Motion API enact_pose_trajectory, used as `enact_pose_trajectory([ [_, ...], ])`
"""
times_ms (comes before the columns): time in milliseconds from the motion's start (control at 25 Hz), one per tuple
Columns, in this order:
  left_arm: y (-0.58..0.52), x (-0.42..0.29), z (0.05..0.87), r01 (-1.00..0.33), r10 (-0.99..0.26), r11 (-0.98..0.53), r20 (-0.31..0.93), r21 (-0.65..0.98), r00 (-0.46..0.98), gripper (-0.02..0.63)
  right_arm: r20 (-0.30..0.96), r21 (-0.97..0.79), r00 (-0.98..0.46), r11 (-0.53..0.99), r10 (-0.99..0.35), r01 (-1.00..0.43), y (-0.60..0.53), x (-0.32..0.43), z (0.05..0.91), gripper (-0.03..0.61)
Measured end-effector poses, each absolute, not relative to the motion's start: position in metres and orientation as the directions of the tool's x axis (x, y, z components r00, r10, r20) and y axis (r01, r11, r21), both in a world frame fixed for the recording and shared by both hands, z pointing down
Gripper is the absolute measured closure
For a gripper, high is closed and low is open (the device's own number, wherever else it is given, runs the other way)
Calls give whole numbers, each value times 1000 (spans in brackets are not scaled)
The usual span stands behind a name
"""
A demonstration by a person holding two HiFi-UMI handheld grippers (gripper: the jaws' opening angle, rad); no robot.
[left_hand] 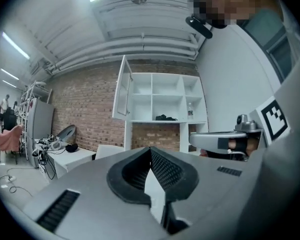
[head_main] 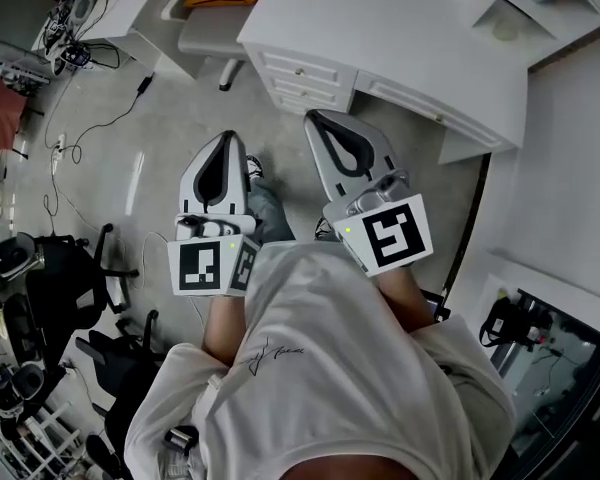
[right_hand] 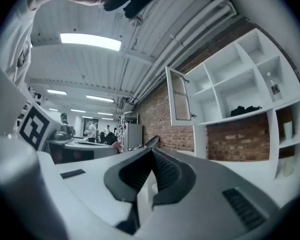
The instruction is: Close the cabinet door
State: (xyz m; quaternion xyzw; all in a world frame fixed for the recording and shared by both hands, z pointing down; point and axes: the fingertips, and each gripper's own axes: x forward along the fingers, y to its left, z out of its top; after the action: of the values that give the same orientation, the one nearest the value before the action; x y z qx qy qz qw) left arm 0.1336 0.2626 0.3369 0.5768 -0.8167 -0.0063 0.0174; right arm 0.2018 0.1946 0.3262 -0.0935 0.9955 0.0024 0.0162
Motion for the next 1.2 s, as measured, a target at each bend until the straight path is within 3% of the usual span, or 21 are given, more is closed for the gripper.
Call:
enact_pose_trajectory([
  [440,210,51,338,-959,-961,277,5,55,-277,597,15,8,-974,974,-228,-228,146,131,330,554],
  [640,192,3,324,-962,-963,268,-24,46,-269,597,33,10,-979,980,-200,-199,139,76,325,554],
  [1200,150,-131,298,-985,-986,152,-61,85,-157,597,34,37,-957,958,-287,-286,98,-78,298,554],
])
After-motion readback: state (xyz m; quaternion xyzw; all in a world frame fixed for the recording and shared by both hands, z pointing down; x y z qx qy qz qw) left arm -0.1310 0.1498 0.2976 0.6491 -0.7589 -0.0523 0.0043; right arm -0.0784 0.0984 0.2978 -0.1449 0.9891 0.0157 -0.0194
